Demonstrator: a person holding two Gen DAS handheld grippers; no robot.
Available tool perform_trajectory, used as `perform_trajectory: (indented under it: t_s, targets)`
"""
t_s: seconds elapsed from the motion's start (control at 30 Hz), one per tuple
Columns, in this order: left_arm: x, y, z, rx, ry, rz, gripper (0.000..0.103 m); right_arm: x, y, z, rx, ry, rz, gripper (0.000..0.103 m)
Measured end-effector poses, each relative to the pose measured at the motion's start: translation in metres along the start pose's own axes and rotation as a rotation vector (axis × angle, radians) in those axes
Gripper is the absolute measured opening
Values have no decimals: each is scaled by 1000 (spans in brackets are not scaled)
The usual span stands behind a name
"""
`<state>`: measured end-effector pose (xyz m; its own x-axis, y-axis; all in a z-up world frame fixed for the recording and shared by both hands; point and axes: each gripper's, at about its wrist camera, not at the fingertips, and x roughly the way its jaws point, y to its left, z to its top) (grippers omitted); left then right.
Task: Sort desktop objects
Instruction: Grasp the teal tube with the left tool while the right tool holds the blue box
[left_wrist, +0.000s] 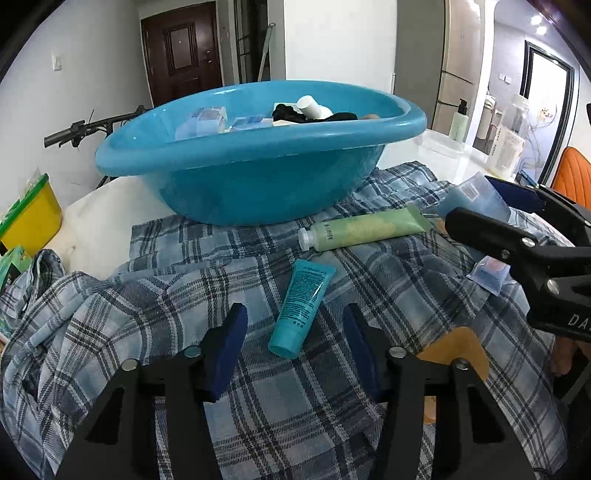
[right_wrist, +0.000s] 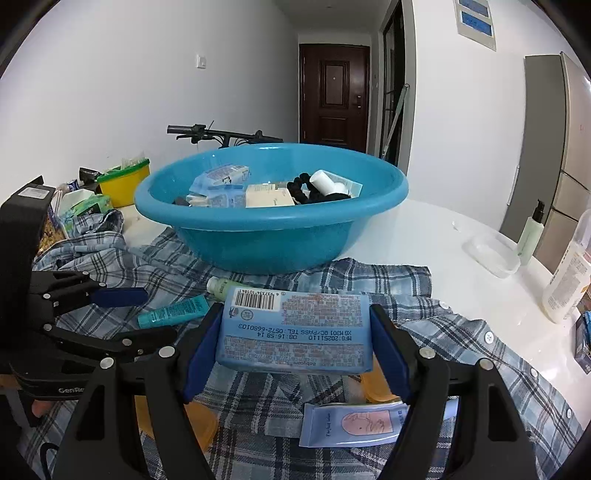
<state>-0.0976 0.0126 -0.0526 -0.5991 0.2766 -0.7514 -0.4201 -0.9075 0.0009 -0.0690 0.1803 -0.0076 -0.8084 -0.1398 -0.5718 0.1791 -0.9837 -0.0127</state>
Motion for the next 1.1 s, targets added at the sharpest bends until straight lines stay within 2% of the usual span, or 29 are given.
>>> perform_trajectory:
  t_s: [0.1, 0.27, 0.33, 0.47, 0.73, 0.87, 1.03, 1.1]
  targets:
    - [3, 2, 0, -8, 14, -15, 41, -1, 0, 0, -3, -7, -1, 75]
    - [5, 0, 1, -2, 14, -34, 39, -3, 1, 0, -5, -20, -1, 75]
    - [6, 1, 2, -5, 21, -38, 29, -4, 2, 0, -9, -22, -1, 75]
    - [11, 4, 2, -21, 47, -41, 25, -5, 5, 0, -21, -29, 3, 75]
    - [12, 1, 1, -8, 44, -21, 21, -10, 6, -1, -25, -51, 6, 75]
    - [-2, 2, 0, -13, -24, -15, 21, -10, 7, -1, -27, -52, 13, 75]
    - [-8, 1, 0, -9, -52, 6, 21, -9, 5, -1, -18, -48, 20, 75]
    - [-9, 2, 1, -10, -64, -8, 21, -9, 5, 0, -18, -46, 21, 75]
